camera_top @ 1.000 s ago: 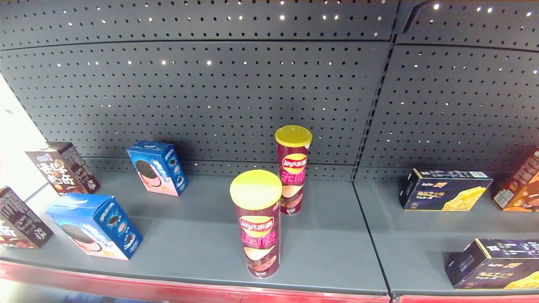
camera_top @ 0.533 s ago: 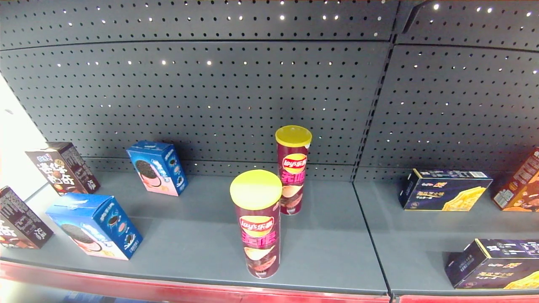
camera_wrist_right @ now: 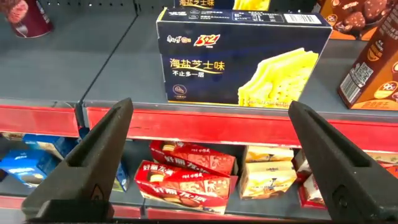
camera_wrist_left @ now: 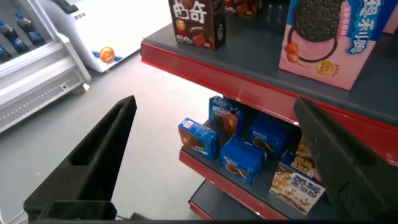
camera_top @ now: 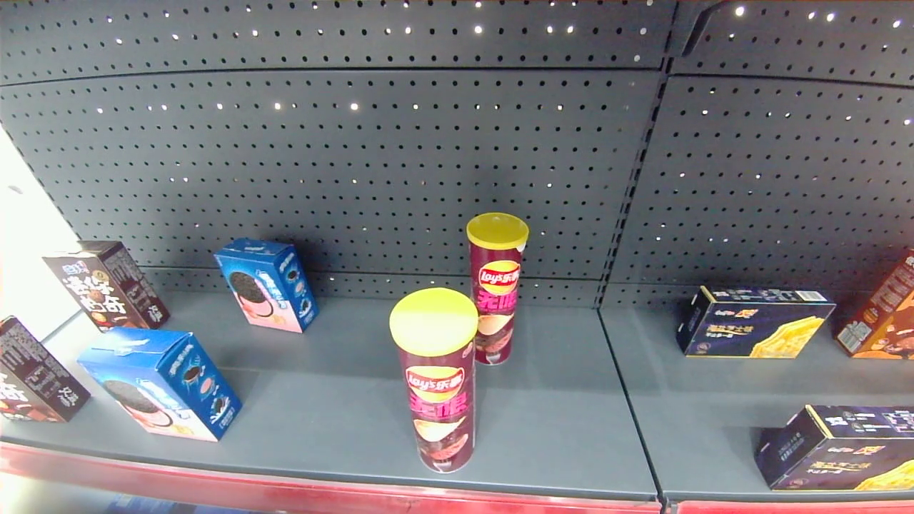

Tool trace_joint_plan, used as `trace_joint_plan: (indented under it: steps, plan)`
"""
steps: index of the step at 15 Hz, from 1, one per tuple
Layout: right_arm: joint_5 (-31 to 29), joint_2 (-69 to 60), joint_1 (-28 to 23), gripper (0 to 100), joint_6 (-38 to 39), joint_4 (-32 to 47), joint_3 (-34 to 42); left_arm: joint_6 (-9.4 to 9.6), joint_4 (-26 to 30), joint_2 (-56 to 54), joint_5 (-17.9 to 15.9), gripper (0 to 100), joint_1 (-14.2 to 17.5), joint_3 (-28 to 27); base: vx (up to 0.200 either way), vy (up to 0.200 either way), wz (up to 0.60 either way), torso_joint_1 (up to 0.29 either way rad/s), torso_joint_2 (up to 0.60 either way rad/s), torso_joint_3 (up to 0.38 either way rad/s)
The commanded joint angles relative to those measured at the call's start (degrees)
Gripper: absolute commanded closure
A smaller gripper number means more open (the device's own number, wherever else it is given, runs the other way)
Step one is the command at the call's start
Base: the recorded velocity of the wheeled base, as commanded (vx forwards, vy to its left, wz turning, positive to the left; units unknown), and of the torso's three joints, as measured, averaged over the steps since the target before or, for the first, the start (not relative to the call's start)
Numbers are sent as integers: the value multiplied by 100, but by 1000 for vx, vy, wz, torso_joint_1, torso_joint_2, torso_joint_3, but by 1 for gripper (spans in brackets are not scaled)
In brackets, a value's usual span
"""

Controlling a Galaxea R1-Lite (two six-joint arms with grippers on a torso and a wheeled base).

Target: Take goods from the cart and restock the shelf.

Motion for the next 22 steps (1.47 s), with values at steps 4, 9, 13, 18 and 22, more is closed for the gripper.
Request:
trace_joint_plan:
  steps: [4,9,13,18,22]
  plan:
    - [2,21,-1,0,-4,0,0,119,15,60,-110,0,-1739,-17,0,0,0,0,0,0]
    - [2,21,-1,0,-4,0,0,250,15,192,-277,0,-1827,-17,0,0,0,0,0,0]
    - [2,21,-1,0,-4,0,0,620,-354,1264,-329,0,-1897,-562,0,0,0,0,0,0]
    - [2,21,-1,0,-4,0,0,830,-389,1985,-1481,0,-2557,-825,0,0,0,0,0,0]
    - [2,21,-1,0,-4,0,0,1103,-380,3145,-2237,0,-2970,-1476,0,0,0,0,0,0]
